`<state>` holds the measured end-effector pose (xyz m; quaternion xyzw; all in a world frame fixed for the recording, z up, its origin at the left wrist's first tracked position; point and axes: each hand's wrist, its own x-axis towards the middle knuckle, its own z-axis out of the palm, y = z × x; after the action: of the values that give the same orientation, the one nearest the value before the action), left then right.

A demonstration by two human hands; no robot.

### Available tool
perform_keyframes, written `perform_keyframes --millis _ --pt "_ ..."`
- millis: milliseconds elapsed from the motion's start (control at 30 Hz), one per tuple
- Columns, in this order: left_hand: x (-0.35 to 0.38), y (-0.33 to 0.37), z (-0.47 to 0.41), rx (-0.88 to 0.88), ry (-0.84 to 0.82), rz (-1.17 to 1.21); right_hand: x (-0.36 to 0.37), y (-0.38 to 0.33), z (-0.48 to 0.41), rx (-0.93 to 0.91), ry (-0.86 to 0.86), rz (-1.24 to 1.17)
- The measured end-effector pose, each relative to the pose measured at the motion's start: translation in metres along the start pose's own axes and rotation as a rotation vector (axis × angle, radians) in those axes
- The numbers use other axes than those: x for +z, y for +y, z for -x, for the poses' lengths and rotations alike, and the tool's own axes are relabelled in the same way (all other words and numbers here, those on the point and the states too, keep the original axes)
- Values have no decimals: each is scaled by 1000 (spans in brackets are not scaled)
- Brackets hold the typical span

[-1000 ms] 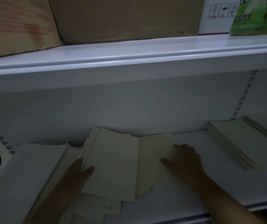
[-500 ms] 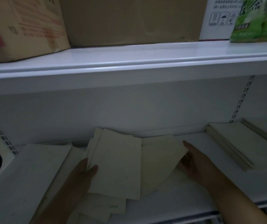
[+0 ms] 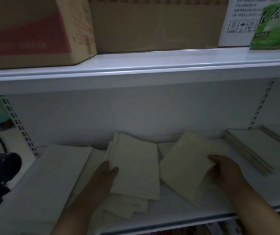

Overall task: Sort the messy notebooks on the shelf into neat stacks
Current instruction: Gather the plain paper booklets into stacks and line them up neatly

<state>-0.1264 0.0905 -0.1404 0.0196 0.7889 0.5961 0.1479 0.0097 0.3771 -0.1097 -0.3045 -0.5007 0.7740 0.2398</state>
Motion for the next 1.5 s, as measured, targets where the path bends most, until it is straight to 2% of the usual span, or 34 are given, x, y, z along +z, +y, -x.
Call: perform_keyframes --millis 133,200,267,367,467,533,600,667,733,867,1000,1067,1133,1167,1233,1300,1400,1467,1500 --pt "-4 -4 -2 25 -47 -33 -28 -2 -3 103 3 -26" --pt "-3 1 2 52 -44 -94 -37 2 -7 169 55 53" --pt "-4 6 4 78 -63 -121 -34 3 -13 147 39 143" --pt "-3 9 5 77 -78 -122 3 3 -7 88 -28 249" --pt "-4 9 6 100 -91 -132 55 16 6 130 -178 73" --pt "-7 9 7 95 -88 -154 75 35 15 108 -172 63" --pt "-9 9 7 96 -92 -159 70 54 22 -73 -68 411" --pt "-9 6 6 98 -129 -118 56 75 31 -330 -178 964" --pt "-8 4 6 99 -142 -127 47 87 35 -423 -356 1275" --pt "-7 2 5 100 -111 -149 46 91 26 -486 -409 1279" --pt "-3 4 8 78 -117 -167 49 91 31 -613 -516 1293" --pt "0 7 12 99 -91 -151 49 88 33 -617 -580 1258" --pt "2 9 12 103 -53 -164 48 91 29 -844 -514 1279" --pt "3 9 10 102 -47 -174 50 86 30 -848 -478 1262" --pt "11 22 17 91 -35 -166 47 82 32 -779 -403 1196" --pt "20 36 26 97 3 -135 38 72 31 -640 -407 1042" --pt "36 58 42 101 102 -92 15 41 18 -211 -412 679" --pt "60 72 50 98 50 -107 -6 11 3 47 -425 379" --pt "80 76 61 90 -27 -74 -18 -9 -1 104 -455 258"
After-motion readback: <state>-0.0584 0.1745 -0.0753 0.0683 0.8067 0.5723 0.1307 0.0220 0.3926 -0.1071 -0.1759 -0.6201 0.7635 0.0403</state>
